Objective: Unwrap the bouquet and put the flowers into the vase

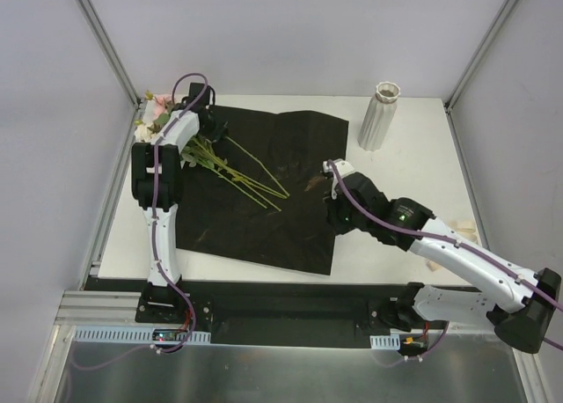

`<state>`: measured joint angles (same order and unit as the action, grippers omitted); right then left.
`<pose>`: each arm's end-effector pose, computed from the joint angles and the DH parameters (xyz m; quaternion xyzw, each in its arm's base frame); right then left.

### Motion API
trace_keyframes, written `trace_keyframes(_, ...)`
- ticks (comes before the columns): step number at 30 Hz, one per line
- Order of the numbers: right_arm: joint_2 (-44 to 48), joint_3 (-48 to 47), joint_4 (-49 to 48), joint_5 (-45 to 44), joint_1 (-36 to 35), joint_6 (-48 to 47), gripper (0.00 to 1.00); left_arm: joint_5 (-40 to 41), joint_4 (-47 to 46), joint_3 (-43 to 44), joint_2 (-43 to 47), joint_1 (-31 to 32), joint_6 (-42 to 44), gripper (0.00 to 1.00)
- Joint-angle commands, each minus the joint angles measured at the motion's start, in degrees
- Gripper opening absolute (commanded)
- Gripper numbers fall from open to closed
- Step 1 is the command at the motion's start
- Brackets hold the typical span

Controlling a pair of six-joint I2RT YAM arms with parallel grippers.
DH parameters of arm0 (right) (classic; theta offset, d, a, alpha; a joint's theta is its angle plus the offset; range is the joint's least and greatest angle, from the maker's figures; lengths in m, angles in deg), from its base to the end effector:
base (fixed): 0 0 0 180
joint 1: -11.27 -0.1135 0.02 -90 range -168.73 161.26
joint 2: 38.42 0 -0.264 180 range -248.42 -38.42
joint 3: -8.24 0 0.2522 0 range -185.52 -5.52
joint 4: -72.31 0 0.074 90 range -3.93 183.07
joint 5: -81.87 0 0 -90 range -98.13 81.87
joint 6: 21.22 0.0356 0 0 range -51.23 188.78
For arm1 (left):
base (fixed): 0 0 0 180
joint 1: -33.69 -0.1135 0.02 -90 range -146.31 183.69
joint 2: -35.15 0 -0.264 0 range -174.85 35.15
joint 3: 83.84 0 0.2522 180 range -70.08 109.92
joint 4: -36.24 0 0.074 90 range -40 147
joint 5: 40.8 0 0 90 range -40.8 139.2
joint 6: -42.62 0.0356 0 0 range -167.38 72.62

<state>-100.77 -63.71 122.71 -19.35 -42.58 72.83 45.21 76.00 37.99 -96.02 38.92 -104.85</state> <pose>0.1404 0.1805 0.3182 -0.3441 0.8379 0.1228 0.4055 0.5120 -0.0494 0.1885 -0.4013 0.8461 -0.2095 0.2812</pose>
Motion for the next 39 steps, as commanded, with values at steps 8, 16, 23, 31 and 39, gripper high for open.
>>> trace_keyframes(8, 1.36, -1.39, -5.53, 10.68, 11.46, 1.57, 0.05, -23.85, -14.02, -4.07, 27.96, 0.30, 7.20, 0.00)
trace_keyframes(16, -6.11, -10.52, -8.42, 21.93, 18.42, 3.06, 0.44, -38.19, -36.83, -25.95, 43.79, 1.09, 10.98, 0.00)
trace_keyframes(23, -13.50, -15.72, -24.19, 39.75, 20.80, 16.14, 0.69, -42.33, -45.95, -50.63, 58.90, 7.59, 15.62, 0.00)
trace_keyframes(31, -17.19, -12.65, -34.08, 38.47, 16.85, 26.78, 0.69, -33.38, -46.56, -68.59, 74.82, 15.59, 22.05, 0.00)
trace_keyframes(39, -19.92, -4.56, -52.89, 37.15, 14.74, 40.23, 0.61, -33.36, -47.09, -75.20, 81.25, 15.86, 21.96, 0.00)
